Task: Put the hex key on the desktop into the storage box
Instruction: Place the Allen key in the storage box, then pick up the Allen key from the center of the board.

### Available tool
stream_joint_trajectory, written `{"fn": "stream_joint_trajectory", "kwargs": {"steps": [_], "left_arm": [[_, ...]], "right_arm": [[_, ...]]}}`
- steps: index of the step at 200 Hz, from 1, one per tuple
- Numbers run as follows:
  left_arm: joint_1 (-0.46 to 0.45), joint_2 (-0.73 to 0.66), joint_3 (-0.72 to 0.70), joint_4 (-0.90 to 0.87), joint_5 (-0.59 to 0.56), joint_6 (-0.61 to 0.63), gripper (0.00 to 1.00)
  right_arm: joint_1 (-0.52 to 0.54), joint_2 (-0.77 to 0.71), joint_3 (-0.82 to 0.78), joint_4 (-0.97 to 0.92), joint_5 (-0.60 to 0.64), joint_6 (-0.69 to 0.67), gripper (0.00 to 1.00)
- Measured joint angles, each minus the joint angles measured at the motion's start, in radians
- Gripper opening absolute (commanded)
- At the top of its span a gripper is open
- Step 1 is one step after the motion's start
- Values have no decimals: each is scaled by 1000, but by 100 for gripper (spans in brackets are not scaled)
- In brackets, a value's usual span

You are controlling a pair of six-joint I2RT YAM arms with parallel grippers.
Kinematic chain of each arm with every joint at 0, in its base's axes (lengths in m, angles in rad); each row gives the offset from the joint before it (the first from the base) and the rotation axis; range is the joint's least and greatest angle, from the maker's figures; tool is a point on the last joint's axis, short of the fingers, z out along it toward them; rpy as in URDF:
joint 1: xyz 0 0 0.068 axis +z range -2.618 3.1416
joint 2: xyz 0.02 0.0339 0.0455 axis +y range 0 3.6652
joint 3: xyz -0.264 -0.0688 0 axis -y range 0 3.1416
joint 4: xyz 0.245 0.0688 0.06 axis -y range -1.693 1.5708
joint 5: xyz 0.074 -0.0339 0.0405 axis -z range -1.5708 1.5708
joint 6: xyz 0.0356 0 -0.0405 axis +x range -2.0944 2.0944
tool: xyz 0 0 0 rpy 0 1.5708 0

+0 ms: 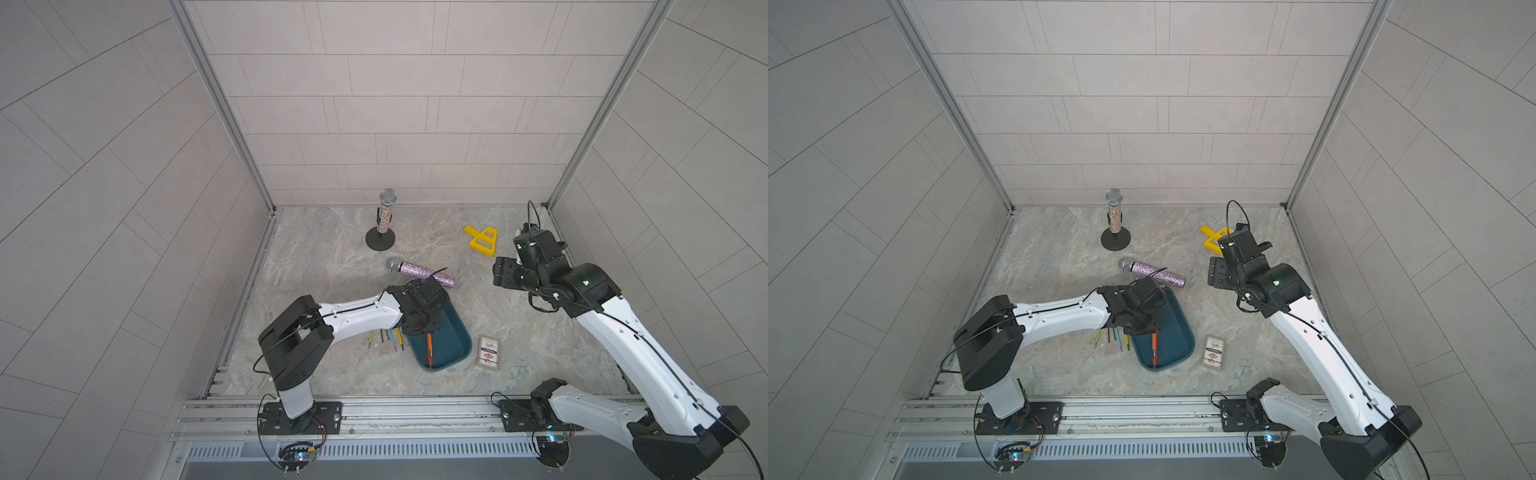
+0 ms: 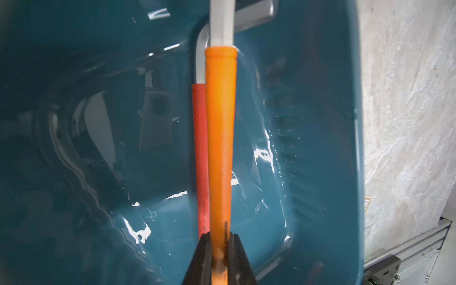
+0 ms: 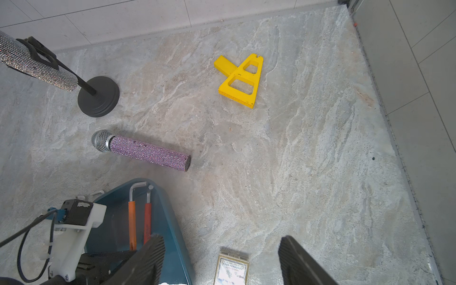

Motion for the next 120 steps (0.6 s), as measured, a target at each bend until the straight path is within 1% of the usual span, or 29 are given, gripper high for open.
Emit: {"fn": "stream_joint_trajectory", "kwargs": {"steps": [78,92,102,120], "left_arm": [[-3,4,-23,5,0,0,0],[-3,12,-20,4,0,1,7],[-3,18,-19,4,-3,1,16],[-4,21,-15,-4,-9,3,29]], "right_arm": [[0,0,0,0,-2,0,78],[0,0,0,0,-2,0,78],[0,0,0,0,-2,0,78],[0,0,0,0,-3,0,78]]}}
